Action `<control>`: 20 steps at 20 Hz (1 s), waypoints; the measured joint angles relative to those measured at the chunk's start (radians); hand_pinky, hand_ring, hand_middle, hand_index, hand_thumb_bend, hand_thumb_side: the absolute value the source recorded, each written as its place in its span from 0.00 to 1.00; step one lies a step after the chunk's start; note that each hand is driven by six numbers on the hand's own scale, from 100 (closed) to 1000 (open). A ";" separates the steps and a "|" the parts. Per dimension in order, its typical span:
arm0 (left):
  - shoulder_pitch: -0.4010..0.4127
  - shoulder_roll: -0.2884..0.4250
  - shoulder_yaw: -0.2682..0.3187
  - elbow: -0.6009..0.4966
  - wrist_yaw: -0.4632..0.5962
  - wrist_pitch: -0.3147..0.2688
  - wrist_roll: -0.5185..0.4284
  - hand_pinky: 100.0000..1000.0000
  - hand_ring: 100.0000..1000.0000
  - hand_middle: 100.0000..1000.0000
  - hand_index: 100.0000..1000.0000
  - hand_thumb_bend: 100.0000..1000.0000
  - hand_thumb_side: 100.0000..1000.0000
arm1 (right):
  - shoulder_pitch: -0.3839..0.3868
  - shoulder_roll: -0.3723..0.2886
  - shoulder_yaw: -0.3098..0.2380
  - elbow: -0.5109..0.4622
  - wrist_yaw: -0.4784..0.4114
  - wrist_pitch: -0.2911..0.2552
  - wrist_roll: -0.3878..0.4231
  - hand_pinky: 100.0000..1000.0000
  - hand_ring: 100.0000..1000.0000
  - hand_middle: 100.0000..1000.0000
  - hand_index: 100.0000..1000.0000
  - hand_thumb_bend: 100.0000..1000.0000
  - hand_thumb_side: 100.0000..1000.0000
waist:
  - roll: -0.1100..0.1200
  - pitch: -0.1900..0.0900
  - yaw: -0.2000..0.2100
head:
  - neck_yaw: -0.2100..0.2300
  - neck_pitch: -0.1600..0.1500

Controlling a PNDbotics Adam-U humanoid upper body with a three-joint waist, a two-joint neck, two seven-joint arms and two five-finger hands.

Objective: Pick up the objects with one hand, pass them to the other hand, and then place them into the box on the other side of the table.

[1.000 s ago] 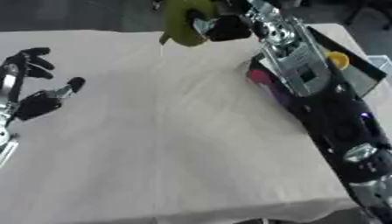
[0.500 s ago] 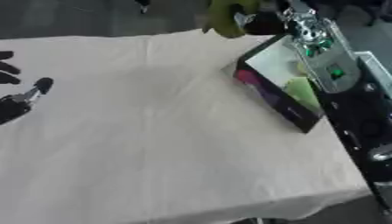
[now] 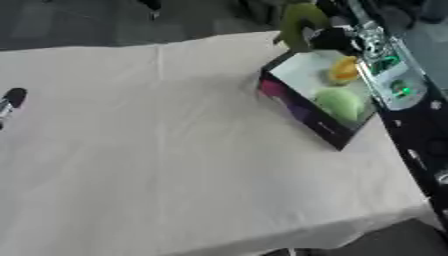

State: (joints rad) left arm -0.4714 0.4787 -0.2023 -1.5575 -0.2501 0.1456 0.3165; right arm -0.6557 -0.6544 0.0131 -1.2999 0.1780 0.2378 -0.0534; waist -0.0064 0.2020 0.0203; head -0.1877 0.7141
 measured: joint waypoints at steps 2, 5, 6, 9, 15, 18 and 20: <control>0.006 0.005 0.004 0.000 0.003 -0.001 0.005 0.68 0.50 0.51 0.80 0.59 0.41 | 0.006 -0.002 -0.010 0.033 0.003 0.004 -0.013 0.96 0.75 0.51 0.50 0.08 0.00 | 0.001 0.000 0.001 | 0.000 -0.001; 0.008 0.008 0.009 -0.001 0.004 -0.002 0.010 0.68 0.50 0.51 0.80 0.59 0.41 | 0.013 -0.003 -0.021 0.081 0.005 0.007 -0.029 0.96 0.76 0.53 0.53 0.06 0.00 | 0.004 0.000 0.003 | 0.000 -0.004; 0.009 0.008 0.009 -0.001 0.004 -0.003 0.012 0.68 0.50 0.51 0.80 0.59 0.41 | 0.015 -0.003 -0.025 0.096 0.006 0.007 -0.035 0.96 0.76 0.54 0.54 0.07 0.00 | 0.004 0.000 0.003 | 0.000 -0.004; 0.011 0.008 0.010 -0.001 0.005 -0.003 0.015 0.68 0.50 0.51 0.80 0.58 0.40 | 0.017 -0.003 -0.032 0.132 0.015 0.005 -0.050 0.96 0.79 0.64 0.64 0.06 0.00 | 0.005 0.000 0.005 | 0.000 -0.005; 0.012 0.008 0.010 0.000 0.011 -0.005 0.020 0.68 0.50 0.51 0.80 0.58 0.41 | 0.022 -0.003 -0.046 0.178 0.048 0.021 -0.082 1.00 0.95 0.95 0.92 0.07 0.18 | 0.005 0.000 0.005 | 0.003 -0.005; 0.014 0.008 0.010 0.000 0.012 -0.005 0.021 0.68 0.50 0.51 0.80 0.58 0.41 | 0.022 -0.003 -0.051 0.186 0.064 0.035 -0.116 1.00 0.99 1.00 0.99 0.00 0.41 | 0.005 0.000 0.005 | 0.008 -0.005; 0.014 0.008 0.010 0.001 0.012 -0.006 0.022 0.68 0.49 0.51 0.80 0.58 0.40 | 0.022 -0.002 -0.056 0.186 0.065 0.042 -0.145 1.00 1.00 1.00 1.00 0.00 0.46 | 0.005 0.000 0.005 | 0.010 -0.005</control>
State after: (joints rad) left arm -0.4570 0.4865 -0.1924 -1.5570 -0.2382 0.1398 0.3384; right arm -0.6339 -0.6569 -0.0427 -1.1138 0.2426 0.2795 -0.1980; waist -0.0017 0.2021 0.0254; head -0.1776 0.7088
